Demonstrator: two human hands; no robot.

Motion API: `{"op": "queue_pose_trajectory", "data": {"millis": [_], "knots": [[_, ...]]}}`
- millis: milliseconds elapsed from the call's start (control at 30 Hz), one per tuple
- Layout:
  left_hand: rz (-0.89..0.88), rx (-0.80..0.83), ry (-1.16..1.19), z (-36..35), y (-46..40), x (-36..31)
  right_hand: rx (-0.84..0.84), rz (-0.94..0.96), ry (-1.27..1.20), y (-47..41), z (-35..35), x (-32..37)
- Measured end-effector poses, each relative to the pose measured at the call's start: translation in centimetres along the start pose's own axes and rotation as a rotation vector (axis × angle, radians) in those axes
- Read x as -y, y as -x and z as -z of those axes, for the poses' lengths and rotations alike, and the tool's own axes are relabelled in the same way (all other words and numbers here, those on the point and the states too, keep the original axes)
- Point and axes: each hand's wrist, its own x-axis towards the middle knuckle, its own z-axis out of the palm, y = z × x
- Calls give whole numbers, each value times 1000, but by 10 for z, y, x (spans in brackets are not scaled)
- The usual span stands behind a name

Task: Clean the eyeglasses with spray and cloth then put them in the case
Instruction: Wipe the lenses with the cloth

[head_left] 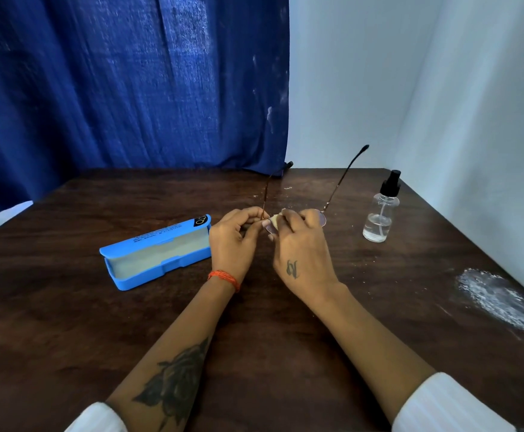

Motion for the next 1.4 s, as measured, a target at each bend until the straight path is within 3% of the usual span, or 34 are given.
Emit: {"op": "queue_pose_trajectory", "data": {"millis": [133, 300, 567, 767, 967, 1233, 1400], "knots": [[-16, -12, -28, -1, 1, 1, 32, -13, -184, -1, -5, -2], [39, -37, 6, 0, -1, 3, -52, -3, -348, 2, 1, -6], [-13, -25, -39, 1, -1, 5, -19, -50, -114, 3, 2, -1], [-25, -30, -79, -1, 1, 5, 36, -20, -198, -3, -4, 1], [-21, -35, -69, -1, 0, 6, -43, -18, -345, 0, 1, -5], [-72, -24, -71, 2, -2, 7, 7, -50, -121, 1, 2, 2], [-79, -28, -90, 0, -1, 8, 86, -9, -171, -2, -5, 4]]}}
